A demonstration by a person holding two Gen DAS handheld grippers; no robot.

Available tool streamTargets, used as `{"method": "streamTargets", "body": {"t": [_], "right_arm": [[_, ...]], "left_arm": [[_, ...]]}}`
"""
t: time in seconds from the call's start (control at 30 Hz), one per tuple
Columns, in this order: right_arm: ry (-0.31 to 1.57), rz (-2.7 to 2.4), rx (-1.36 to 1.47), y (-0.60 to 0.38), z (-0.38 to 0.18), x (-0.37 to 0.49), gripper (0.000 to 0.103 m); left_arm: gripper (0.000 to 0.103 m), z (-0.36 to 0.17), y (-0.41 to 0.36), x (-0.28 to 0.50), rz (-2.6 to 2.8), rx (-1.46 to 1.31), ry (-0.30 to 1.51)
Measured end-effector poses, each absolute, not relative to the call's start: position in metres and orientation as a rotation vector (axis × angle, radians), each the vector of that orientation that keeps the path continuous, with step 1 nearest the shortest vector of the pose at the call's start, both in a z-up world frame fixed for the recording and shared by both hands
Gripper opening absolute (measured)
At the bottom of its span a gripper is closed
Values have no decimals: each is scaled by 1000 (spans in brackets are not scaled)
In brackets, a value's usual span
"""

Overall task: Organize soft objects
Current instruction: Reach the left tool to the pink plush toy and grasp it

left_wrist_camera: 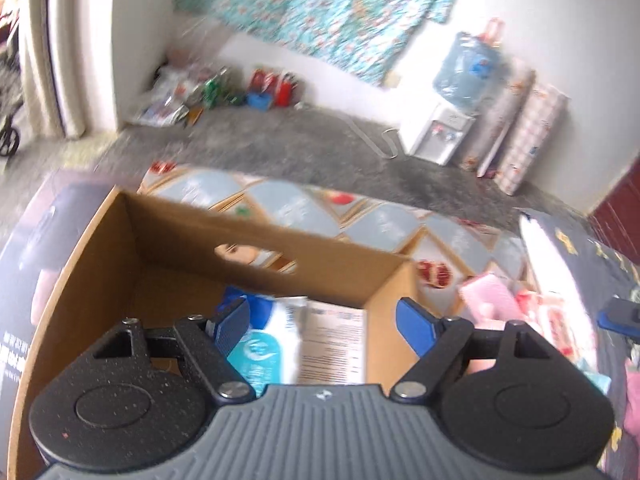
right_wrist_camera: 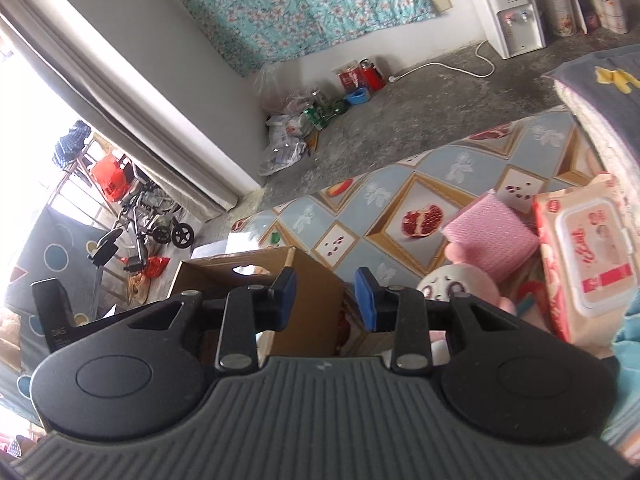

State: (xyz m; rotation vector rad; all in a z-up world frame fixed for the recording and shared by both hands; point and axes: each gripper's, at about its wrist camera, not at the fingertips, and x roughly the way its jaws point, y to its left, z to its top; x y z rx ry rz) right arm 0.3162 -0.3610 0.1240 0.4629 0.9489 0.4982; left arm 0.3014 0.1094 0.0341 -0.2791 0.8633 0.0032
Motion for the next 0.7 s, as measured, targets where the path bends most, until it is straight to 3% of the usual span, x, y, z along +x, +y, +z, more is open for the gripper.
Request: {"method": "streamTargets", "body": {"t": [0.23,0.47,0.7], "right_arm": [[940,430,493,-419,121,293,37],[999,433,505,-434,101,311,41],[1130,450,531,-423,50,377,41]], "left_arm": [[84,66,16,287,-189,-154,826],[84,35,-72,304,-305,-44,950],[83,-11,-106,346,-288,-87,1104]]}}
